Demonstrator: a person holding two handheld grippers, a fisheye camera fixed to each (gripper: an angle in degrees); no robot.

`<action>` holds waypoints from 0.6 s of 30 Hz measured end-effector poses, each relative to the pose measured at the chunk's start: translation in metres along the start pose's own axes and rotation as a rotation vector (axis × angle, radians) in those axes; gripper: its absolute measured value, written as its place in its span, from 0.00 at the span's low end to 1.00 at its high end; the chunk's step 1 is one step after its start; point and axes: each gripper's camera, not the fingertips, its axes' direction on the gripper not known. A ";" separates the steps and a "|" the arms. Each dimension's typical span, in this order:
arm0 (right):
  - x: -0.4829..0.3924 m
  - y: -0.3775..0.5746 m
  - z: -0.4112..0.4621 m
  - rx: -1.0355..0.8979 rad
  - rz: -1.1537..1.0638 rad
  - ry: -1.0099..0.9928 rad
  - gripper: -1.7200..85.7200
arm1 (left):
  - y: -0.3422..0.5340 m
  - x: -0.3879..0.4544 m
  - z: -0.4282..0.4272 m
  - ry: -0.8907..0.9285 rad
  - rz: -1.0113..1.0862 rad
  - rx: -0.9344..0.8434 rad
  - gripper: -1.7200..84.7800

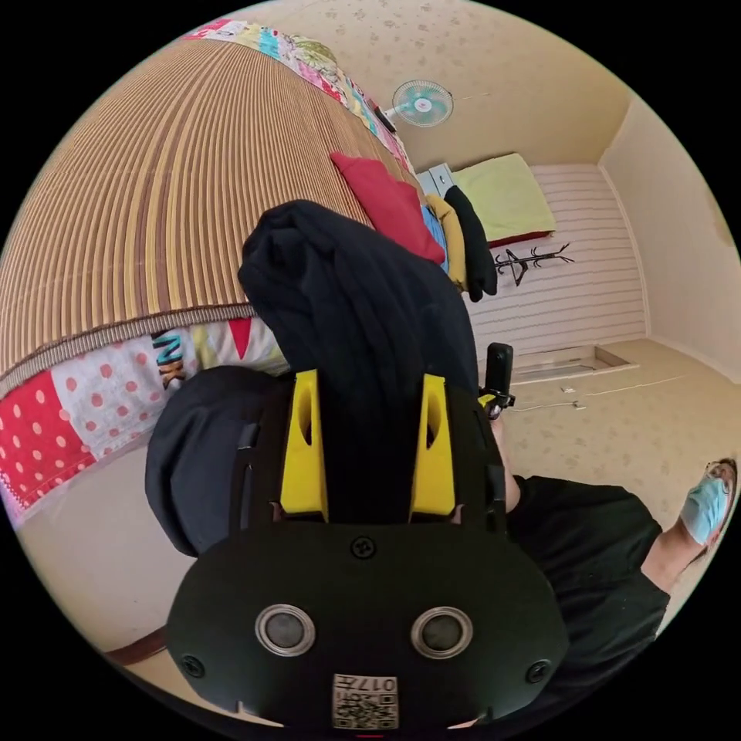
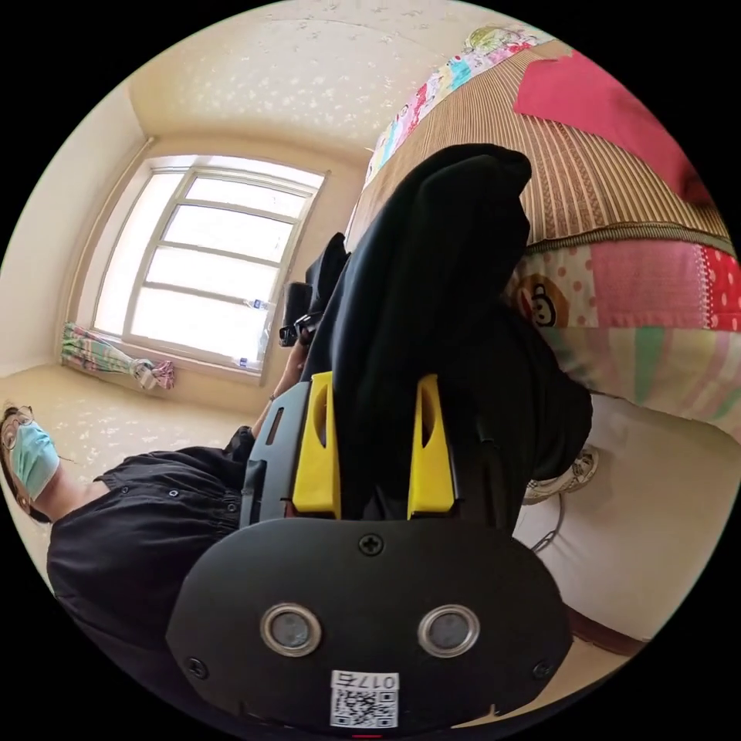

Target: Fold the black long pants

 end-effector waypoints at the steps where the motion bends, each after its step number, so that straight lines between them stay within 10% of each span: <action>1: -0.006 0.002 -0.005 0.034 -0.009 -0.001 0.18 | 0.000 0.005 -0.003 0.001 0.013 0.020 0.20; 12: -0.098 -0.069 -0.167 0.207 -0.345 0.279 0.16 | -0.121 0.147 0.015 0.024 0.267 0.043 0.19; 18: -0.074 -0.139 -0.283 0.438 -0.138 0.658 0.14 | -0.238 0.168 0.090 0.093 0.218 -0.099 0.20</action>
